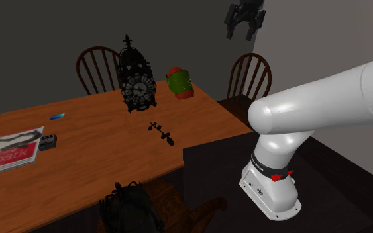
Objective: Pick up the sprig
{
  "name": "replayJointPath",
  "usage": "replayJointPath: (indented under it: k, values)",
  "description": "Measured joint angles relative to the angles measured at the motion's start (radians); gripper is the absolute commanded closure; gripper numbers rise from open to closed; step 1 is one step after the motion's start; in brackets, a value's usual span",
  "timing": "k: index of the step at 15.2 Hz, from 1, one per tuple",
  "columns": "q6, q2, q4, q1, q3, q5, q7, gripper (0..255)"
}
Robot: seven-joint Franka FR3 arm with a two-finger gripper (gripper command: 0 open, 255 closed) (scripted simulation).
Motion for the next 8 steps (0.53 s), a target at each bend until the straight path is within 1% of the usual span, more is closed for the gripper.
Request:
replayJointPath:
  k: [2, 4, 8]
  values:
    - [0.014, -0.001, -0.015, 0.002, 0.011, 0.004, 0.009, 0]
    - [0.056, 0.009, -0.049, 0.006, 0.038, 0.012, 0.032, 0]
    - [0.157, 0.041, -0.121, 0.022, 0.117, 0.038, 0.101, 0]
